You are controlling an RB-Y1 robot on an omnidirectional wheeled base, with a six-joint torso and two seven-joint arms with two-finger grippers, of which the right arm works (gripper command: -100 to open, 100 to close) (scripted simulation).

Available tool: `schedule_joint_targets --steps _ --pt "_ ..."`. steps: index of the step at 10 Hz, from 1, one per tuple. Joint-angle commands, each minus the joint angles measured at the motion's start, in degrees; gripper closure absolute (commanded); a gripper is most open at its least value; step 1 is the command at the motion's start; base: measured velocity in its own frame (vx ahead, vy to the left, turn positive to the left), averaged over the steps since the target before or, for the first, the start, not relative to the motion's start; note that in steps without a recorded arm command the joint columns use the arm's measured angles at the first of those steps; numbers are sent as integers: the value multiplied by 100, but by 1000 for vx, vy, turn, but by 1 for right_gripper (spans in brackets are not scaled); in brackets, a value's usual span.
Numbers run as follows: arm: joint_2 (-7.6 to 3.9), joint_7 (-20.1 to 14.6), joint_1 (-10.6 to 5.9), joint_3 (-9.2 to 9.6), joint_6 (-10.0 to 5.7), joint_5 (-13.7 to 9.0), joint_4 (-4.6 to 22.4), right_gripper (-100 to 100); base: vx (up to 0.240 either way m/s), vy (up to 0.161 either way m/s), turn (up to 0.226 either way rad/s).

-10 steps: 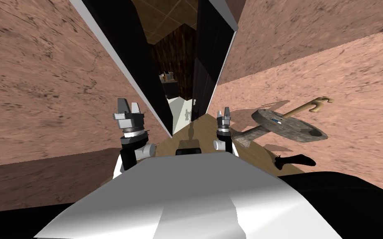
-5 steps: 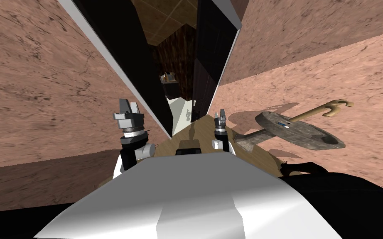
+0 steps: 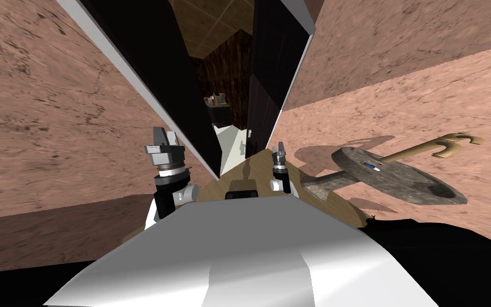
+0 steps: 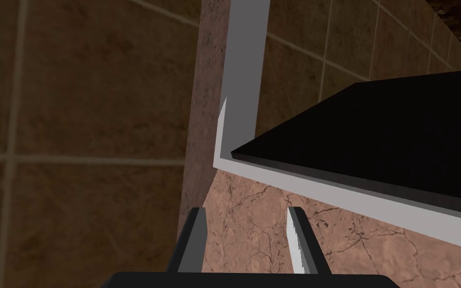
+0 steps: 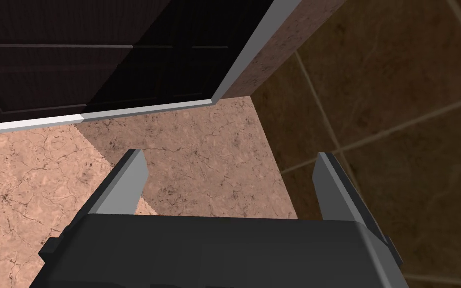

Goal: Push the door open

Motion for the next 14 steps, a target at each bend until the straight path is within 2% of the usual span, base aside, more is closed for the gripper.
schedule_joint_targets --steps 1,14 --pt "-23 -2 -113 44 -34 -15 268 -100 115 -76 93" --pt "-113 -34 -733 269 -310 -109 1851 -100 92 -71 63"
